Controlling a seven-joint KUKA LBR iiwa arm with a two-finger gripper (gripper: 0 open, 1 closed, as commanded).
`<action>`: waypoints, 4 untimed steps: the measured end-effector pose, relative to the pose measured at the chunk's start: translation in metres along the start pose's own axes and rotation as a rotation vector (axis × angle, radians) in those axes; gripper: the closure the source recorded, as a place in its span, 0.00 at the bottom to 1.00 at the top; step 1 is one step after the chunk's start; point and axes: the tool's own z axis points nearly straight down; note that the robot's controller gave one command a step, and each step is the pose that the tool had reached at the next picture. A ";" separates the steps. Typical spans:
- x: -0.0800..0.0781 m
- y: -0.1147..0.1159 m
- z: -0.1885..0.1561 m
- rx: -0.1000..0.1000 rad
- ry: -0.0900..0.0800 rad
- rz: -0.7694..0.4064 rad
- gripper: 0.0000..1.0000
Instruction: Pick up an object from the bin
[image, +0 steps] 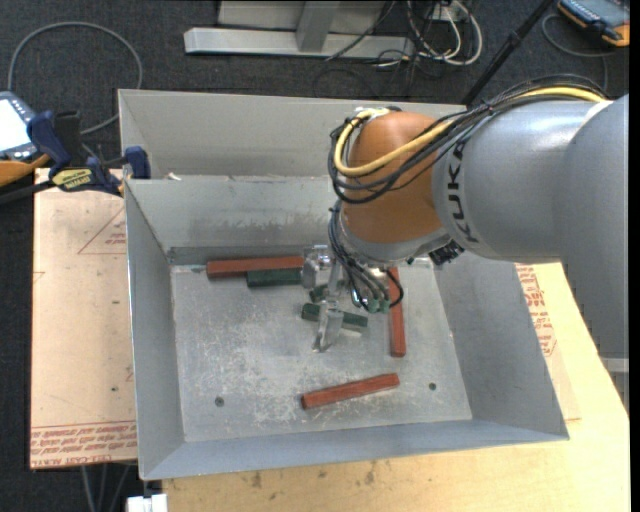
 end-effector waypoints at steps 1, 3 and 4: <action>-0.007 -0.068 0.077 0.001 -0.008 -0.062 0.00; -0.005 -0.047 0.022 -0.002 -0.010 0.245 0.00; 0.004 -0.058 0.075 -0.003 -0.012 0.355 0.00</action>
Offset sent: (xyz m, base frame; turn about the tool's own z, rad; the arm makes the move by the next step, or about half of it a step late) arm 0.0062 -0.0640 -0.0750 -0.0695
